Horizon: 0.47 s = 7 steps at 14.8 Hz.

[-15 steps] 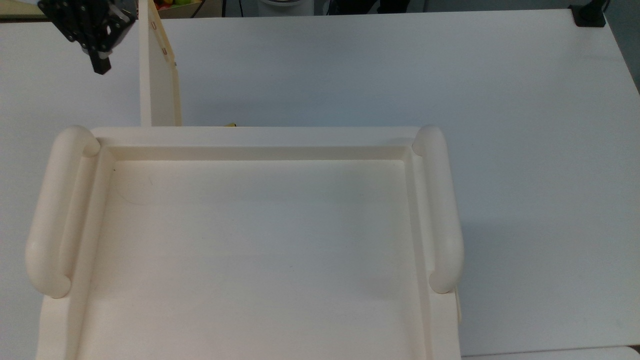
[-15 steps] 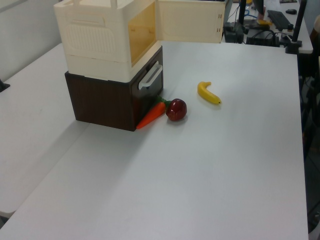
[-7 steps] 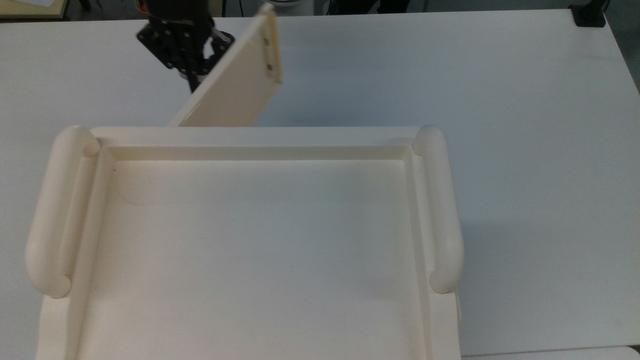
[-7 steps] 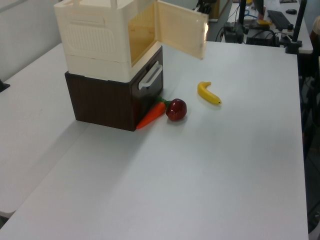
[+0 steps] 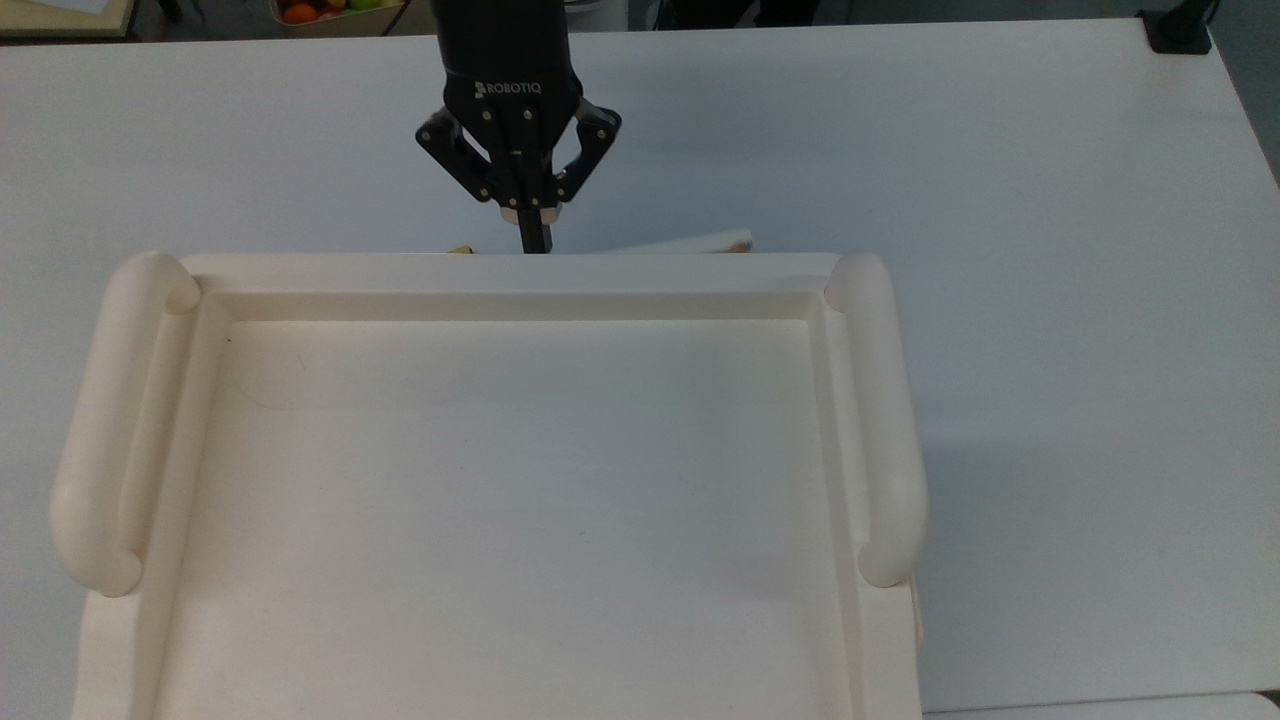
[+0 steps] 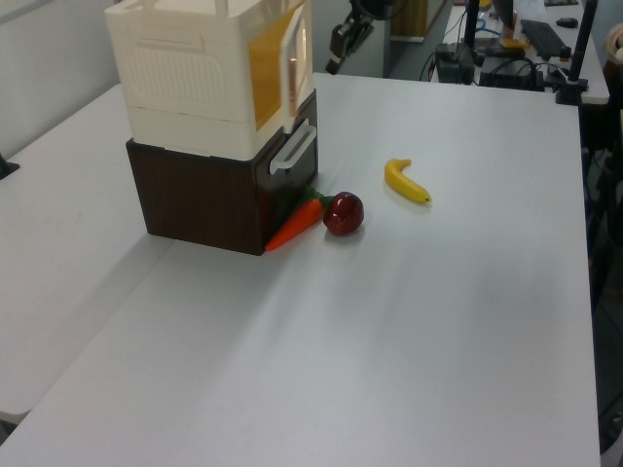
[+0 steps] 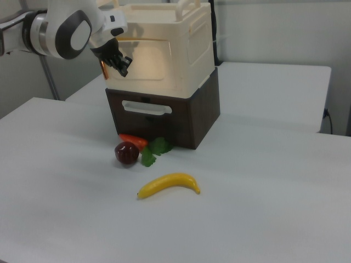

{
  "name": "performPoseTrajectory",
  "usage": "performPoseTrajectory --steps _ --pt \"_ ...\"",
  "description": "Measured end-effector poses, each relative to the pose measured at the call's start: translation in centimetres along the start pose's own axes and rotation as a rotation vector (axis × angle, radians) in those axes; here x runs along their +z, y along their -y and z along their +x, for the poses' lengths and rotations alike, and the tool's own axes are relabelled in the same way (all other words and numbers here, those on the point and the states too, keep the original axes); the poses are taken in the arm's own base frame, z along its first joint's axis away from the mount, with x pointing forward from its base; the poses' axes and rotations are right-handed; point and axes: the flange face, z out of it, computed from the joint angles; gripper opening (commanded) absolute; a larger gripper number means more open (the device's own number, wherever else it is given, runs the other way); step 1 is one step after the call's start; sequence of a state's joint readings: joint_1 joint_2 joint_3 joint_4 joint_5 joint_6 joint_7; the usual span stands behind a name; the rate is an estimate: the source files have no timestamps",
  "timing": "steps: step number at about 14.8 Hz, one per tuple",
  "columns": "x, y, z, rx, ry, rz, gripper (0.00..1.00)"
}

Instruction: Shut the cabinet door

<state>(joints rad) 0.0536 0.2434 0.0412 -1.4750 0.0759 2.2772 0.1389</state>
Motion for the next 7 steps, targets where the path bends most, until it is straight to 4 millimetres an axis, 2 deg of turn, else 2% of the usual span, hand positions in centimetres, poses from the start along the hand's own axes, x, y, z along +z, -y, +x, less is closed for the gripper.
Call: performPoseTrajectory --steps 3,7 --pt "1.1 1.5 0.5 -0.016 -0.089 0.027 0.00" --pt "2.2 1.9 1.4 -0.017 -0.213 0.050 0.00"
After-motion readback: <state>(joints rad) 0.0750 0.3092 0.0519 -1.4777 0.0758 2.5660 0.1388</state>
